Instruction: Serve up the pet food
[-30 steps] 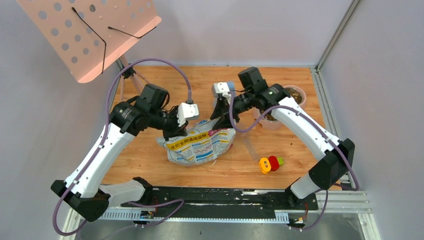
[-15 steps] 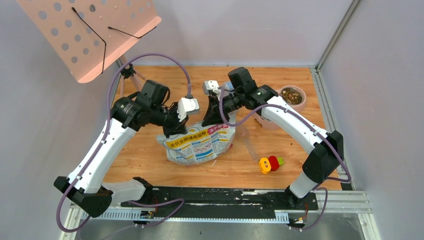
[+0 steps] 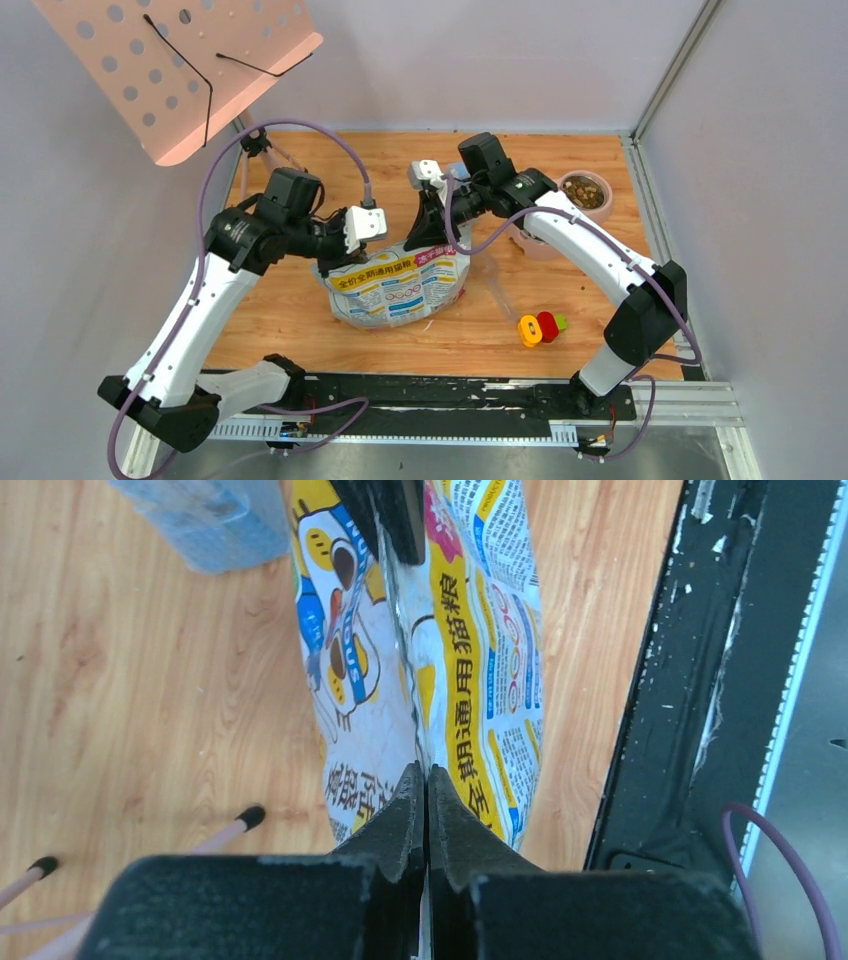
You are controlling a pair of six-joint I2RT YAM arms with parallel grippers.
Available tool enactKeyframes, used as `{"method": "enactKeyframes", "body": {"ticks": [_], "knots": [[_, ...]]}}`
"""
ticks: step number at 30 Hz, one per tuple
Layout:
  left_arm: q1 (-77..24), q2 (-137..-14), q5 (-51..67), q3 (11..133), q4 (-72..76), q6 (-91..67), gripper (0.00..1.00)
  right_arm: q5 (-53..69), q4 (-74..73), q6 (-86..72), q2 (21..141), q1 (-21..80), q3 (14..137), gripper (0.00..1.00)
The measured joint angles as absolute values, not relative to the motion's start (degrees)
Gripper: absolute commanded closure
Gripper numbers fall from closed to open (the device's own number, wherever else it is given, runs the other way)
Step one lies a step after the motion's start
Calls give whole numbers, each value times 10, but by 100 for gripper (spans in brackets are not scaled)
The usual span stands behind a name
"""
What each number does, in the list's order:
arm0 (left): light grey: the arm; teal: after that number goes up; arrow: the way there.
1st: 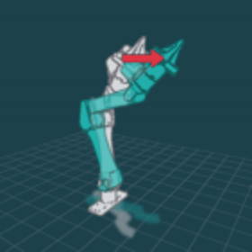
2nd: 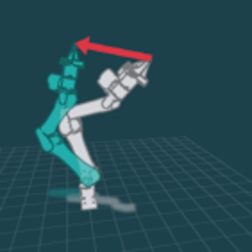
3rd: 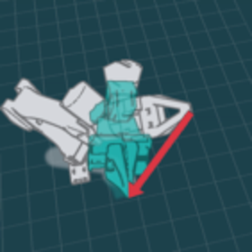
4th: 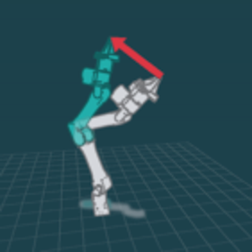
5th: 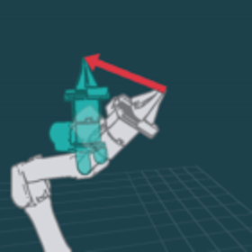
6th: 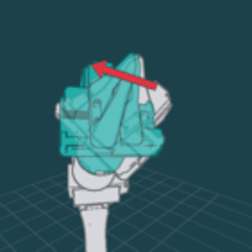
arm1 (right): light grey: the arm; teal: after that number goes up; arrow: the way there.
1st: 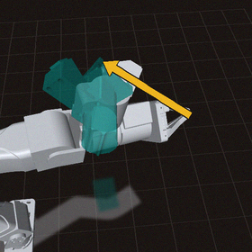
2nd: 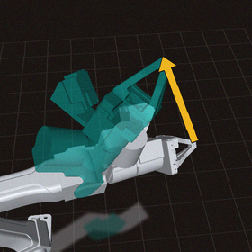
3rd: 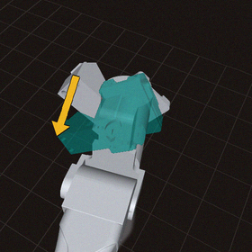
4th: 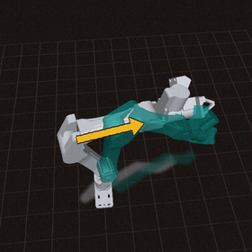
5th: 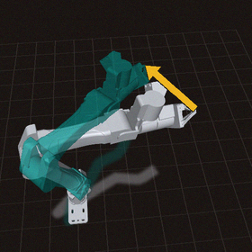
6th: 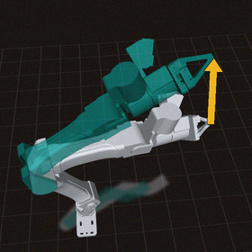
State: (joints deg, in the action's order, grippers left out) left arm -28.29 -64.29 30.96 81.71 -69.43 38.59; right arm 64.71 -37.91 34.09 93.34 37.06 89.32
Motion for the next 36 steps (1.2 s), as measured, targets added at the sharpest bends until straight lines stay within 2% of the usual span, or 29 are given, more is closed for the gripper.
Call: {"method": "enactKeyframes", "body": {"ticks": [11,16,17,18,19,20,21,22,23,24,25,26,28,29,31,36], "knots": [[-187,-574,316,828,-764,458,100,649,-419,381,933,349,901,100],[-168,-540,275,823,-795,486,99,644,-448,389,931,330,910,100],[-163,-530,248,817,-814,491,97,641,-456,391,930,321,911,100],[-160,-522,230,809,-830,494,93,639,-461,391,929,313,911,100],[-157,-514,210,801,-844,496,83,636,-465,392,928,305,912,100],[-156,-505,191,794,-859,498,78,635,-470,392,927,297,912,100],[-156,-499,179,790,-869,502,65,633,-474,392,927,291,913,100],[-156,-493,167,790,-878,504,59,630,-476,392,926,288,914,100],[-156,-488,159,790,-883,507,45,628,-478,392,925,285,915,100],[-156,-484,156,793,-889,507,39,625,-479,392,924,283,916,100],[-156,-483,157,801,-895,508,30,625,-480,392,924,282,917,100],[-156,-484,164,814,-900,505,27,624,-481,392,924,282,918,100],[-156,-489,195,849,-903,495,15,624,-484,392,924,282,919,100],[-156,-493,218,866,-901,487,4,624,-485,392,924,282,919,100],[-156,-504,273,887,-882,456,1,624,-486,392,924,282,919,99],[-170,-549,364,858,-749,354,0,623,-487,391,924,288,919,98]]}}
